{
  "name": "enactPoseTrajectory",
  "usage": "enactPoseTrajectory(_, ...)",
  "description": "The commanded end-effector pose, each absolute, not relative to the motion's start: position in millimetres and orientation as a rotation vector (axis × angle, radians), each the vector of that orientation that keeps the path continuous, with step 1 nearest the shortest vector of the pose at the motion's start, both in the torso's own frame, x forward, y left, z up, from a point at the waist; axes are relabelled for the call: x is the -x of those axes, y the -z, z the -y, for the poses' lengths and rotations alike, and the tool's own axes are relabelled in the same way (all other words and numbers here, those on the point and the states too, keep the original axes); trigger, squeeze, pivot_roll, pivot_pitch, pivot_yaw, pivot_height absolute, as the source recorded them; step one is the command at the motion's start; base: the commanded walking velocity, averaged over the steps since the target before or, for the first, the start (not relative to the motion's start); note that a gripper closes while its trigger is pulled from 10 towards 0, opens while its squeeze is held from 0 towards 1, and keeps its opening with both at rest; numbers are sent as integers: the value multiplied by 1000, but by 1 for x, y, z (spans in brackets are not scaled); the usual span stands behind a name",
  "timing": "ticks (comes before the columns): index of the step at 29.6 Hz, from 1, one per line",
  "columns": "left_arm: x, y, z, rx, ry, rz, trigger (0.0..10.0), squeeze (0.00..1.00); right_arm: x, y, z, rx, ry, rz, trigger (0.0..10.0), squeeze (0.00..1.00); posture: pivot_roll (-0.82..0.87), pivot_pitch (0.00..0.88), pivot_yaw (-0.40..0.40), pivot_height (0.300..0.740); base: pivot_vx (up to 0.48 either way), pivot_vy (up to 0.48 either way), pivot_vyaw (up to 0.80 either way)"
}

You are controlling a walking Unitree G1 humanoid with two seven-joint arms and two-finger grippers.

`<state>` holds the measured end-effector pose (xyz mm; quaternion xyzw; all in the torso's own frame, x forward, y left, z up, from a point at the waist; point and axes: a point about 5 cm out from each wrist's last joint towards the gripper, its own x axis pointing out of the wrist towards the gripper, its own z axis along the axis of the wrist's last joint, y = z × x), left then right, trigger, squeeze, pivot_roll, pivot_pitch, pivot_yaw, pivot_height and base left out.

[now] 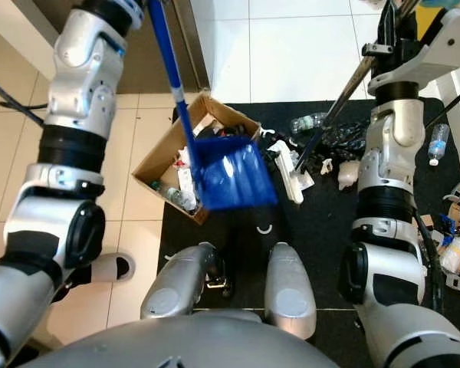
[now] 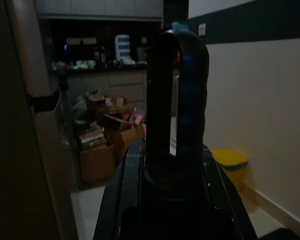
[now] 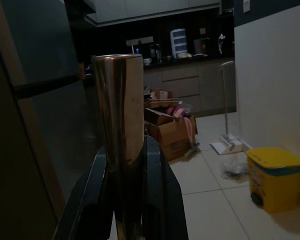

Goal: Sweep floor

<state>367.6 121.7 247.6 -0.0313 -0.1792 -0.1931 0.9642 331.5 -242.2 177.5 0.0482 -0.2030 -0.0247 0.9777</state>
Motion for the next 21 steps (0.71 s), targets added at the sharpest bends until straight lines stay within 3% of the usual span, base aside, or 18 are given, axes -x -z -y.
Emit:
enactPoseTrajectory(1,-364,-253,-125,44,386,376,10000,0,-328,-184,248,-52,82,446,10000,0,43,29,62,740,0,0,0)
enactPoseTrajectory(6,-353,-234,-120,-10,410,338,10000,0,-326,-190,261,22,155,460,10000,0,43,28,63,740,0,0,0)
enactPoseTrajectory(21,-332,-199,-106,14,494,265,10000,0,-325,-191,257,72,131,462,10000,0,23,12,57,740,0,0,0)
